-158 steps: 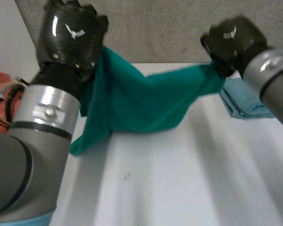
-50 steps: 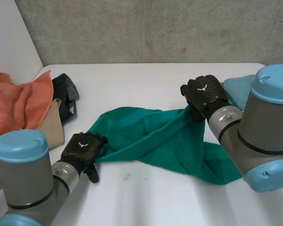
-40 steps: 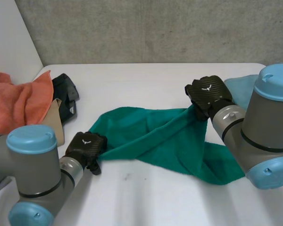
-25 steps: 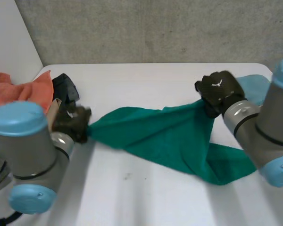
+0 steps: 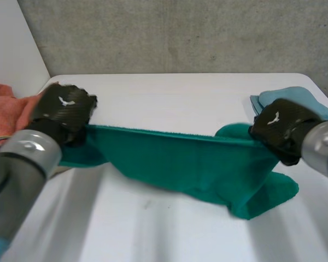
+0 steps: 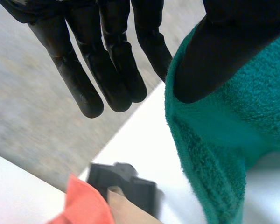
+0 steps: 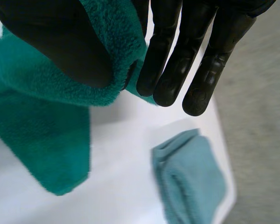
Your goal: Fold the laundry.
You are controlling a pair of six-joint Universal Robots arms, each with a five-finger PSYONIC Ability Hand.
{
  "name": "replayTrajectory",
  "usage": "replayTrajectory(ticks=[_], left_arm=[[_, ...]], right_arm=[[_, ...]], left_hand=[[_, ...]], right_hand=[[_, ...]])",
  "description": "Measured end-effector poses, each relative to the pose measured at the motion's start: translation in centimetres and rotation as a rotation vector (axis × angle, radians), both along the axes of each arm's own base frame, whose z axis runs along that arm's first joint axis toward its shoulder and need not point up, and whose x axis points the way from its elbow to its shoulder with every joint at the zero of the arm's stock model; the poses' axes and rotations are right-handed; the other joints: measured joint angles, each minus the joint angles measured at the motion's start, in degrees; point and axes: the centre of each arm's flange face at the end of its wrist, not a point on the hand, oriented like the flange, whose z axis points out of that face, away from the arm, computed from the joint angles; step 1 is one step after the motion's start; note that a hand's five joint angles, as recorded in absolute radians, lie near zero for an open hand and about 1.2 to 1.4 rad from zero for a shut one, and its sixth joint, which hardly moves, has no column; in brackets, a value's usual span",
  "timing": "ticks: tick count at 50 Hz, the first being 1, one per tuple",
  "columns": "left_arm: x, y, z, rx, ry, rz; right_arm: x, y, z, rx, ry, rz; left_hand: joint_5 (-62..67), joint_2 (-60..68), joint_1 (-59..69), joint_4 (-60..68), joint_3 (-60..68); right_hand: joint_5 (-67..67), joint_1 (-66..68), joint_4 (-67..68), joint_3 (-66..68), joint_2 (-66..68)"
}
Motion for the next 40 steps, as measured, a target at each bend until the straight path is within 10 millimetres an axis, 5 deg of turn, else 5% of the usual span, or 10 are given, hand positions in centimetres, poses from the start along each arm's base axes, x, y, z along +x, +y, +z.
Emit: replayTrajectory(ticks=[6,11,15,17,18,21,23,27,34,40], left_arm=[[-2.3,-5.0,-3.8,0.04,-0.115,0.0],[-4.5,-9.6,-3.3,-0.078,-0.148,0.018],[-5.9,-12.8,-0.7,-0.234,-0.122,0.053],[-6.8,-15.3,4.2,-0.462,-0.038,0.107],[-6.8,-15.3,4.2,-0.462,-0.038,0.107],[-7.1,-16.1,8.3,-0.636,0.048,0.147],[-7.1,-15.9,12.4,-0.81,0.15,0.179],[-6.6,-14.7,14.6,-0.895,0.217,0.192],[-5.9,-13.1,12.0,-0.801,0.21,0.166],[-5.1,-11.4,4.6,-0.572,0.136,0.126]], right_arm=[[2.0,-4.7,-2.6,0.018,-0.006,-0.027],[4.1,-9.5,-1.6,-0.133,-0.102,-0.07],[5.5,-12.9,0.2,-0.277,-0.201,-0.102],[6.4,-14.9,1.5,-0.38,-0.276,-0.122],[6.4,-14.9,1.5,-0.38,-0.276,-0.122],[7.2,-17.2,6.2,-0.621,-0.446,-0.138],[7.0,-17.3,11.7,-0.843,-0.593,-0.131],[6.4,-16.3,15.2,-0.964,-0.675,-0.127],[5.5,-15.1,14.1,-0.896,-0.668,-0.131],[5.1,-14.1,7.6,-0.669,-0.575,-0.146]], left_hand=[[0.0,0.0,0.0,0.1,0.0],[0.0,0.1,0.0,0.2,0.2],[0.0,0.1,0.0,0.2,0.2],[0.0,0.1,0.0,0.2,0.2],[0.0,0.1,0.0,0.2,0.2],[0.0,0.1,0.0,0.2,0.2],[0.0,0.1,0.0,0.2,0.2],[0.0,0.1,0.0,0.2,0.2],[0.0,0.1,0.0,0.2,0.2],[0.0,0.1,0.0,0.3,0.2]], right_hand=[[0.1,0.0,0.0,0.0,0.0],[0.1,0.0,0.0,0.0,0.0],[0.1,0.0,0.0,0.0,0.0],[0.1,0.0,0.0,0.0,0.0],[0.1,0.0,0.0,0.0,0.0],[0.1,0.0,0.0,0.1,0.0],[0.2,0.0,0.0,0.2,0.0],[0.2,0.0,0.0,0.3,0.0],[0.5,1.1,0.0,0.3,0.0],[0.5,1.1,0.0,0.3,0.0]])
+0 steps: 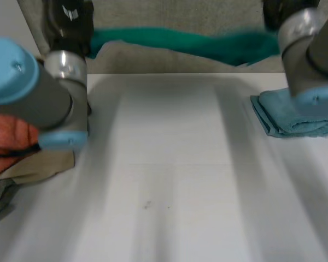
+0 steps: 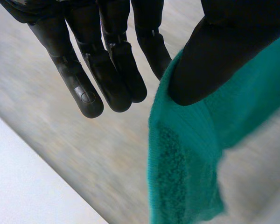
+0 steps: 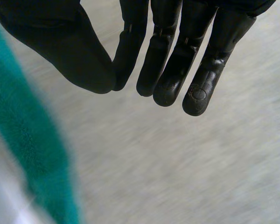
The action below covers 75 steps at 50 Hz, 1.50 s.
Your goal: Fold the laundry.
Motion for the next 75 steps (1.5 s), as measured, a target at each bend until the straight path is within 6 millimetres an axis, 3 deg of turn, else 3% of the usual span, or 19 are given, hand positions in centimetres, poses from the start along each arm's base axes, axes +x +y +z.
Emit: replayTrajectory(ticks=[2,3,4,6,9,11,16,21,25,28,30,32,40,42,45,49,52,60,75], left_arm=[[0.2,0.7,-2.6,0.077,-0.031,-0.008],[0.2,0.7,-2.6,0.077,-0.031,-0.008],[0.4,1.2,-4.5,0.129,-0.054,-0.013],[0.6,1.9,-6.9,0.195,-0.087,-0.02],[0.8,3.1,-10.0,0.283,-0.135,-0.031],[0.9,3.6,-11.1,0.315,-0.153,-0.035],[1.7,6.5,-16.2,0.482,-0.258,-0.051],[2.6,8.4,-17.5,0.566,-0.31,-0.052],[3.3,9.5,-16.9,0.588,-0.323,-0.051],[3.6,10.2,-14.2,0.537,-0.294,-0.053],[3.6,10.2,-13.1,0.511,-0.278,-0.054],[3.3,10.3,-10.3,0.437,-0.238,-0.062],[1.4,11.7,-3.7,0.282,-0.159,-0.131],[1.3,11.8,-3.4,0.277,-0.156,-0.135],[0.2,13.2,-1.2,0.241,-0.139,-0.183],[-0.2,13.7,-0.6,0.232,-0.135,-0.199],[-1.0,14.8,0.5,0.21,-0.118,-0.217],[-1.7,16.1,2.1,0.178,-0.085,-0.231],[-1.0,18.2,5.0,0.12,-0.031,-0.248]], right_arm=[[-0.2,0.5,-3.3,0.104,0.044,0.005],[-0.2,0.5,-3.3,0.104,0.044,0.005],[-0.4,1.0,-6.0,0.192,0.082,0.008],[-0.7,2.1,-9.6,0.307,0.132,0.014],[-1.2,3.8,-13.9,0.443,0.192,0.026],[-1.4,4.5,-15.3,0.487,0.212,0.032],[-2.4,7.7,-20.0,0.651,0.276,0.089],[-2.8,9.1,-21.1,0.705,0.287,0.133],[-3.4,9.5,-20.5,0.707,0.268,0.148],[-4.2,9.2,-19.2,0.694,0.201,0.144],[-4.3,9.1,-18.9,0.692,0.167,0.142],[-4.5,8.8,-18.2,0.696,0.071,0.137],[-4.1,8.6,-17.1,0.757,-0.249,0.15],[-4.0,8.6,-17.1,0.76,-0.262,0.152],[-2.7,9.1,-17.2,0.803,-0.394,0.195],[-2.0,9.5,-17.3,0.821,-0.433,0.215],[0.5,10.1,-18.9,0.874,-0.502,0.255],[3.7,9.4,-22.0,0.903,-0.601,0.203],[5.1,8.8,-23.4,0.883,-0.693,0.134]], left_hand=[[0.0,0.0,0.0,0.0,0.0],[0.0,0.0,0.0,0.0,0.0],[0.0,0.0,0.0,0.0,0.0],[0.0,0.0,0.0,0.0,0.0],[0.0,0.0,0.0,0.0,0.0],[0.0,0.0,0.0,0.0,0.0],[0.0,0.0,0.0,0.0,0.0],[0.0,0.0,0.0,0.0,0.0],[0.0,0.0,0.0,0.0,0.0],[0.0,0.0,0.0,0.0,0.0],[0.0,0.0,0.0,0.0,0.0],[0.0,0.0,0.0,0.0,0.0],[0.0,0.0,0.0,0.0,0.0],[0.0,0.0,0.0,0.0,0.0],[0.0,0.0,0.0,0.0,0.0],[0.0,0.0,0.0,0.0,0.0],[0.0,0.0,0.0,0.0,0.0],[0.0,0.0,0.0,0.0,0.0],[0.0,0.0,0.0,0.0,0.0]], right_hand=[[0.0,0.0,0.0,0.0,0.0],[0.0,0.0,0.0,0.0,0.0],[0.0,0.0,0.0,0.0,0.0],[0.0,0.0,0.0,0.0,0.0],[0.0,0.0,0.0,0.0,0.0],[0.0,0.0,0.0,0.0,0.0],[0.0,0.0,0.0,0.0,0.0],[0.0,0.0,0.0,0.0,0.0],[-1.5,-1.5,-2.0,-1.8,-1.6],[-31.6,-26.1,-32.7,-32.2,-31.9],[-37.5,-30.8,-38.4,-38.0,-37.5],[-48.4,-39.7,-49.3,-48.7,-47.7],[-53.2,-44.8,-54.8,-55.6,-54.3],[-53.2,-44.8,-54.8,-55.6,-54.3],[-53.2,-44.8,-54.8,-55.6,-54.3],[-53.2,-44.8,-54.8,-55.6,-54.3],[-53.2,-44.8,-54.8,-55.6,-54.3],[-53.2,-44.8,-54.8,-55.6,-54.3],[-53.2,-44.8,-54.8,-55.6,-54.3]])
